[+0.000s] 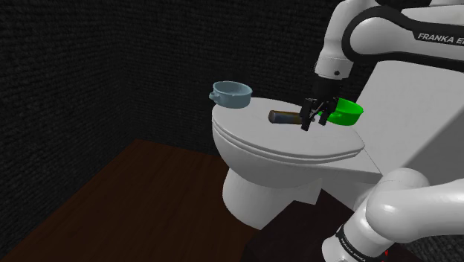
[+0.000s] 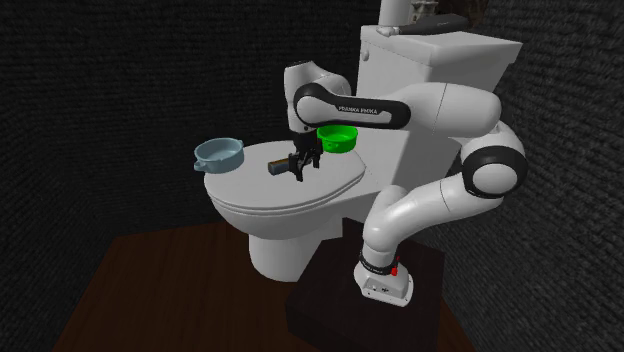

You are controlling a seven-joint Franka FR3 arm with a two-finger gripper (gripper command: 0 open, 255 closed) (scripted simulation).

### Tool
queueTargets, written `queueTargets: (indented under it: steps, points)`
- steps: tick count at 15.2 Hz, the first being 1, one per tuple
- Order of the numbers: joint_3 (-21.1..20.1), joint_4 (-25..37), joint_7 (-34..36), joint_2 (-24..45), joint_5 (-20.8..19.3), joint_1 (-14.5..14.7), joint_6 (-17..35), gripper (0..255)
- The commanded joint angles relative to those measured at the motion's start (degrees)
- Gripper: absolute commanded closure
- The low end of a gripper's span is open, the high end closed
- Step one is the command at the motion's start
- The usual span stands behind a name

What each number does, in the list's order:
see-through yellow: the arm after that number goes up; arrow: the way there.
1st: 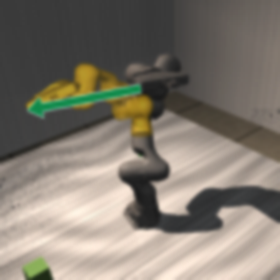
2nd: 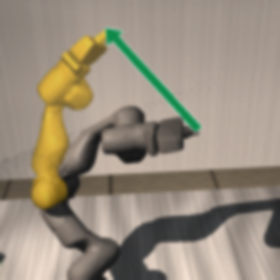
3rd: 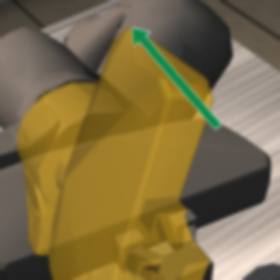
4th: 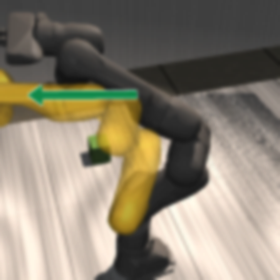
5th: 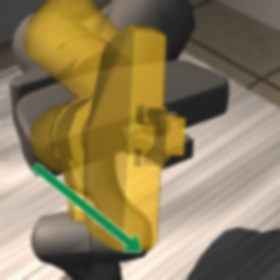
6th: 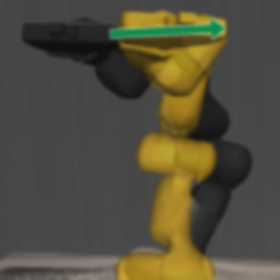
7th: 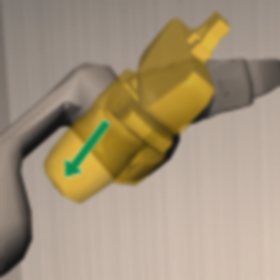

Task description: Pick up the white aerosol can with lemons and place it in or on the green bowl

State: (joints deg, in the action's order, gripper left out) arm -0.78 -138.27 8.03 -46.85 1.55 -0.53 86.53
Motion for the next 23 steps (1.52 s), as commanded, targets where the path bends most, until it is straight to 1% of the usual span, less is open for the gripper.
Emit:
queueTargets:
  steps: [1, 5, 9, 12, 15, 16, 23]
  points:
    - [0.0, 0.0, 0.0, 0.0, 0.0, 0.0, 0.0, 0]
    - [8.3, 1.2, -17.5, 3.6, -4.6, 2.7, 3.5, 0]
    - [16.2, 4.9, -34.8, 9.9, -7.2, 6.3, 7.2, 0]
    - [21.8, 9.1, -47.8, 15.9, -7.5, 9.5, 9.5, 0]
    - [26.8, 14.4, -61.1, 22.8, -6.1, 13.0, 11.2, 0]
    - [27.9, 15.7, -64.1, 24.5, -5.6, 13.8, 11.4, 0]
    - [28.0, 10.2, -64.0, 24.3, -5.8, 13.6, 16.8, 0]
